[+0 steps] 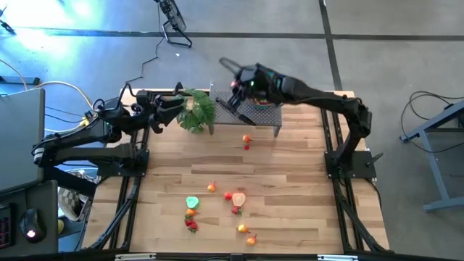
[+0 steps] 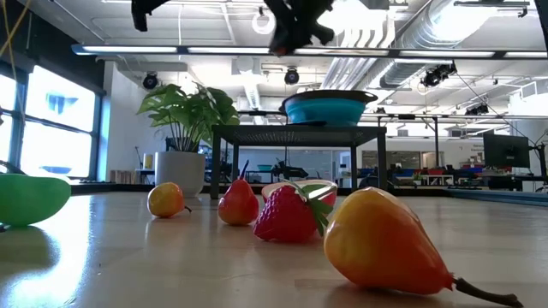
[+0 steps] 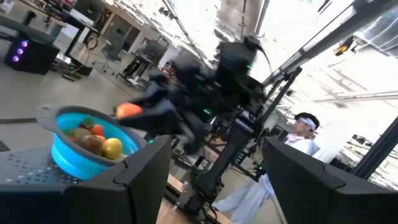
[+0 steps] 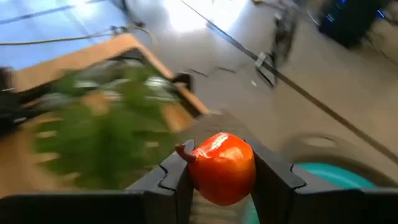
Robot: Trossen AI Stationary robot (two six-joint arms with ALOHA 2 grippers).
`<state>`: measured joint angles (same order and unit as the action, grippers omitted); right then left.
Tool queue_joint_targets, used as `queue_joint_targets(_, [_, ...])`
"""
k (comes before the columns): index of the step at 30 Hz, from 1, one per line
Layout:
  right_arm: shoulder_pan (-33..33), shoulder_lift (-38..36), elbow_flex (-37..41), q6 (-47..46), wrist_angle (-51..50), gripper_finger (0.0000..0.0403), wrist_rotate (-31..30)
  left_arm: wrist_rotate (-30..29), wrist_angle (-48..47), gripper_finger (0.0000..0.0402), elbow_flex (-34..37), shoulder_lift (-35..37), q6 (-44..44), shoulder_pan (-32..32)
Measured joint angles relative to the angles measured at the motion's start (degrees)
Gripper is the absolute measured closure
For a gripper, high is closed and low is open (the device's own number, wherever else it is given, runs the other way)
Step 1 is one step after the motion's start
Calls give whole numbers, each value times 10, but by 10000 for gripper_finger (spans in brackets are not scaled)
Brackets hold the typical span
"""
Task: Pick & Place Fruit
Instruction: Put the yellow pear in the blue bowl on the shelf
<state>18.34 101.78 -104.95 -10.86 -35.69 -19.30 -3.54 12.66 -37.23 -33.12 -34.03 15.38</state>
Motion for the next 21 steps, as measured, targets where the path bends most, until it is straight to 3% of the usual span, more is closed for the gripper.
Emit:
queue_joint_targets(4, [52,0,0,-11,-12,289,6,-2,0,153,0,0,17,0])
queue_joint_targets(10, [104,0,0,-30,-35,281,19,-58,9,153,0,0,54,0])
queue_joint_targets(21, [137,16,0,-61,-96,280,32,-83,9,153,0,0,82,0])
